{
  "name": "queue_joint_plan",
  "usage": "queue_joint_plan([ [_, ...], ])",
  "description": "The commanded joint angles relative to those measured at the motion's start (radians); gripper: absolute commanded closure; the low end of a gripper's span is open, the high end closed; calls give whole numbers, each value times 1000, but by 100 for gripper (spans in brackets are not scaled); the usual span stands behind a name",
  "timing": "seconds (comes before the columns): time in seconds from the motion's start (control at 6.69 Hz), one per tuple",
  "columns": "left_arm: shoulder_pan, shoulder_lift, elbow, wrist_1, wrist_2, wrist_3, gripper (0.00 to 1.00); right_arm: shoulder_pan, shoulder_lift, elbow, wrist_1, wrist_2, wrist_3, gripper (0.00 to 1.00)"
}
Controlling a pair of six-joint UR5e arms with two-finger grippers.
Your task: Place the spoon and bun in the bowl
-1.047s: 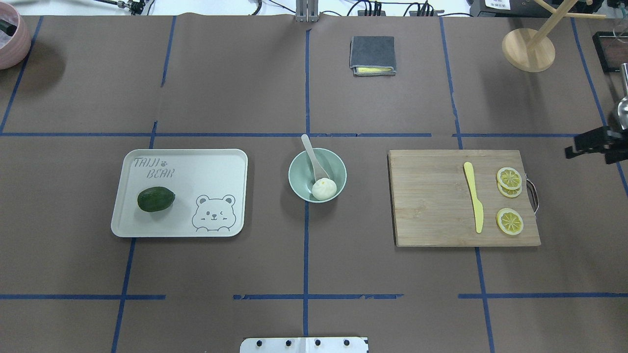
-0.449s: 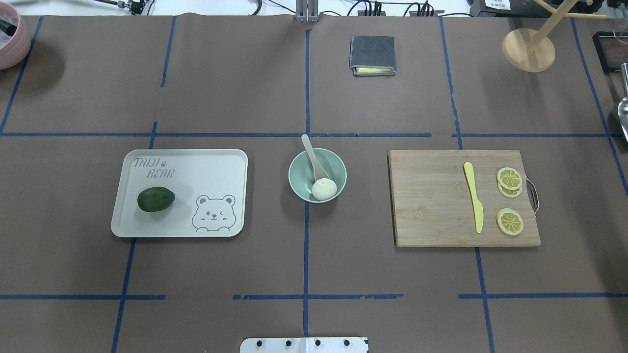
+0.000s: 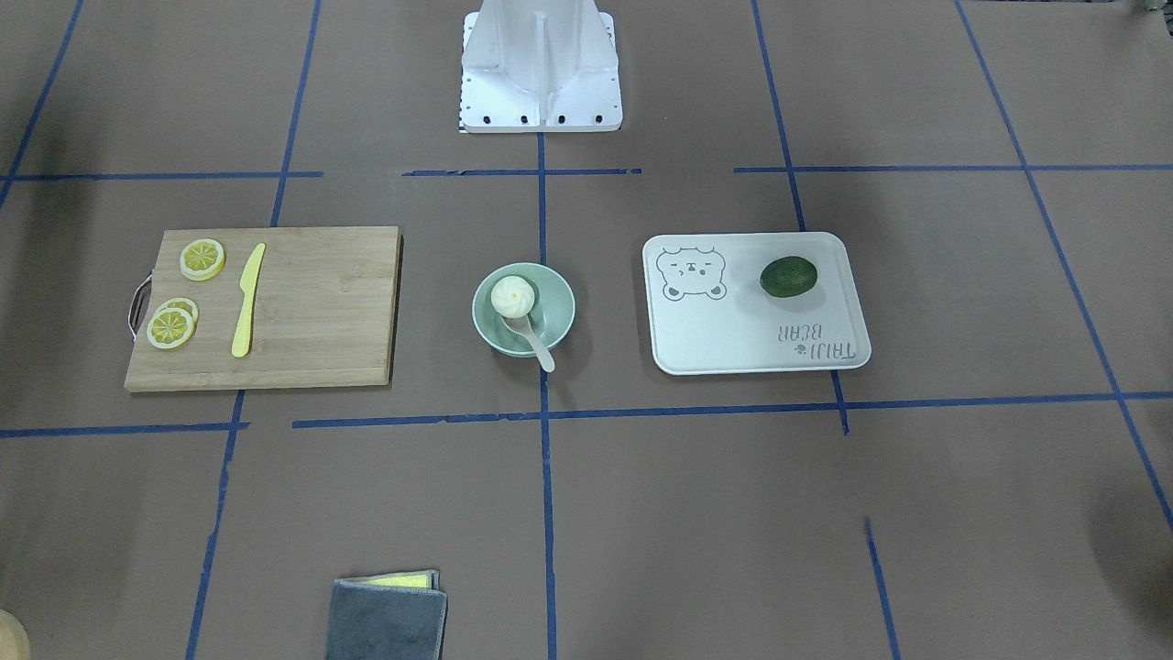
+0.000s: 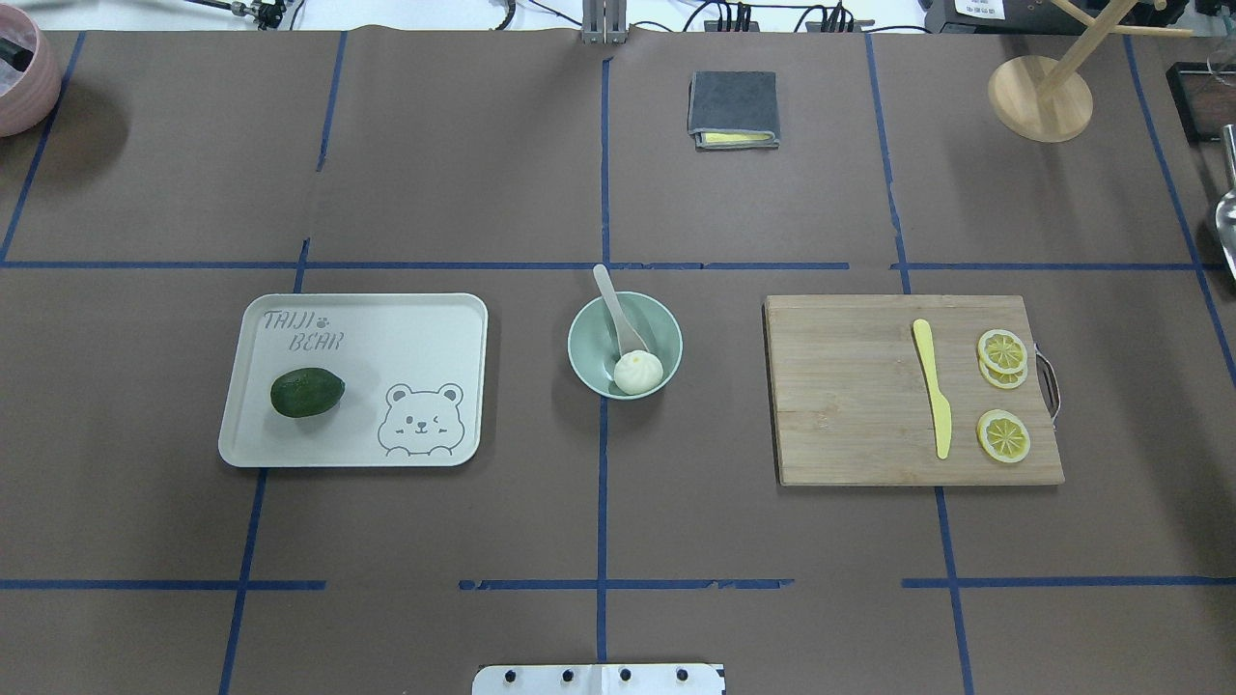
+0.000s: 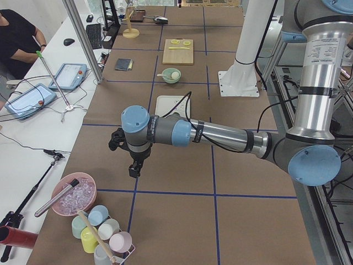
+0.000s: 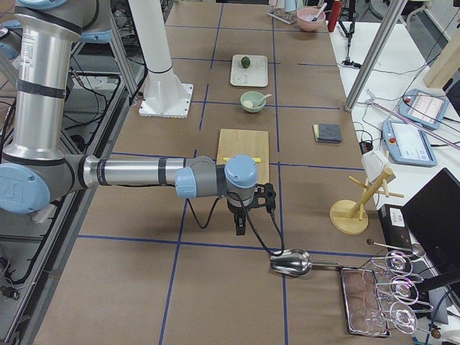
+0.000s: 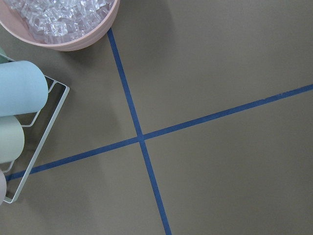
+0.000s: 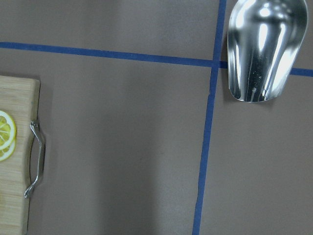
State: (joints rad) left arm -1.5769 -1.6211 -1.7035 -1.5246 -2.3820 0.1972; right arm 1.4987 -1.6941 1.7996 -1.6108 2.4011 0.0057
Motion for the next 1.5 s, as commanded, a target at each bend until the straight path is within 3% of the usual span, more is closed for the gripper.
queue_joint_plan([
  [0.0, 2, 10, -4, -6, 1, -2, 0, 5, 47, -2, -69, 1, 8, 0],
  [0.75, 0, 23, -2, 34, 6, -4, 0, 0, 47, -35, -61, 13, 5, 0],
  [1.05, -2, 84, 1, 40, 4, -7, 0, 0, 45, -22, -60, 12, 8, 0],
  [1.35, 0, 87, -7, 140, 3, -9, 0, 0, 42, -23, -61, 7, 20, 0],
])
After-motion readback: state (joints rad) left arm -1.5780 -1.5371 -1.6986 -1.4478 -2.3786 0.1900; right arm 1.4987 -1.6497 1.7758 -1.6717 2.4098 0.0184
